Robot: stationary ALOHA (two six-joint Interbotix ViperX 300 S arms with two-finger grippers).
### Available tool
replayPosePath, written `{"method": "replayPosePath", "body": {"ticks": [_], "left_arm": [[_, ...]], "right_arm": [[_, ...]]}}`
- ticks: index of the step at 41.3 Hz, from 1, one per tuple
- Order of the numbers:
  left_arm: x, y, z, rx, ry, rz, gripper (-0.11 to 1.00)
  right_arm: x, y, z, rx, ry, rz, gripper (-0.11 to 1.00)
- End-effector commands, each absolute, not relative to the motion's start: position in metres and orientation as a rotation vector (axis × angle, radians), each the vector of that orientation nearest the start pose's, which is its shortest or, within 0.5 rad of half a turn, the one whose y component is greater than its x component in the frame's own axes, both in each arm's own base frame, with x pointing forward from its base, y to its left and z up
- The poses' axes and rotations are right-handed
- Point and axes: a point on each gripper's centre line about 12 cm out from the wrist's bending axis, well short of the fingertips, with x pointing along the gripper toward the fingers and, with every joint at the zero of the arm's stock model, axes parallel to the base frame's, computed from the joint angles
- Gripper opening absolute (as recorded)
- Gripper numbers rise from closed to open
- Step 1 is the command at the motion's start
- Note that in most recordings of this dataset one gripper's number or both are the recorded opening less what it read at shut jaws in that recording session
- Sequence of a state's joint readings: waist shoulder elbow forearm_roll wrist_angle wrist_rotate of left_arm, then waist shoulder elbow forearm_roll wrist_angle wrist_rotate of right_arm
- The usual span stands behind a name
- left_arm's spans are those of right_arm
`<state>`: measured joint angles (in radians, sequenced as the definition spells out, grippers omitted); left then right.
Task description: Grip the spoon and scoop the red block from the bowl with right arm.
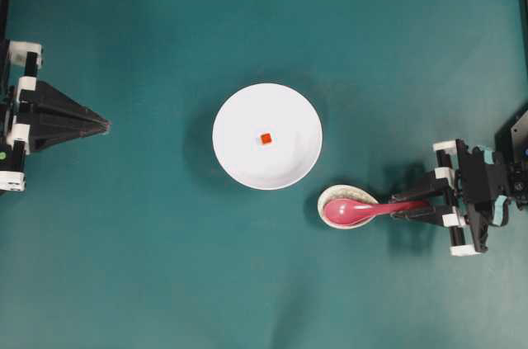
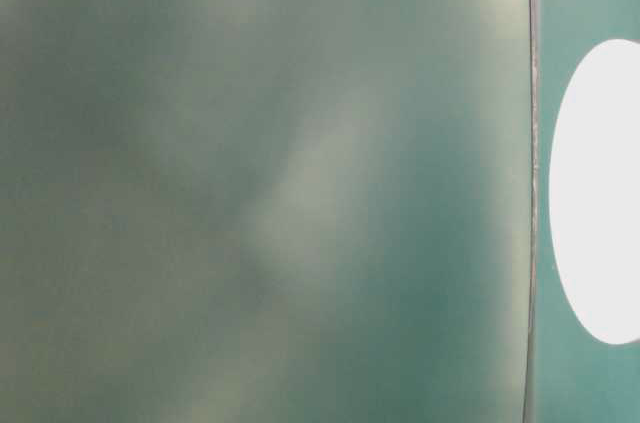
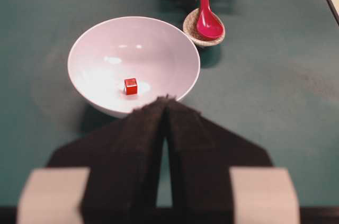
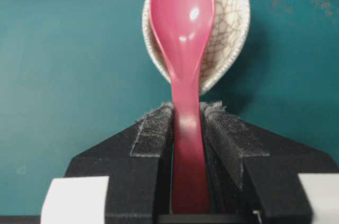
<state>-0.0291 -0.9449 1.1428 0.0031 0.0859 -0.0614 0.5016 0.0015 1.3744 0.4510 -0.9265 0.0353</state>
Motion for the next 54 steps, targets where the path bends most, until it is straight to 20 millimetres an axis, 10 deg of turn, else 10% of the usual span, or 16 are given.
{"method": "replayPosePath", "body": {"ticks": [1,30,54], "left_arm": [[0.203,-0.007,0.270,-0.052,0.254,-0.026,-0.01],[0.203,-0.007,0.270,-0.049,0.255,-0.026,-0.01],[0.203,-0.006,0.270,-0.039,0.257,-0.026,-0.01]], "right_arm": [[0.212,0.070,0.086,0.112,0.438,0.076,0.24],[0.219,0.053,0.118,0.208,0.394,0.017,0.24],[0.232,0.025,0.217,0.197,0.478,0.061,0.24]]}}
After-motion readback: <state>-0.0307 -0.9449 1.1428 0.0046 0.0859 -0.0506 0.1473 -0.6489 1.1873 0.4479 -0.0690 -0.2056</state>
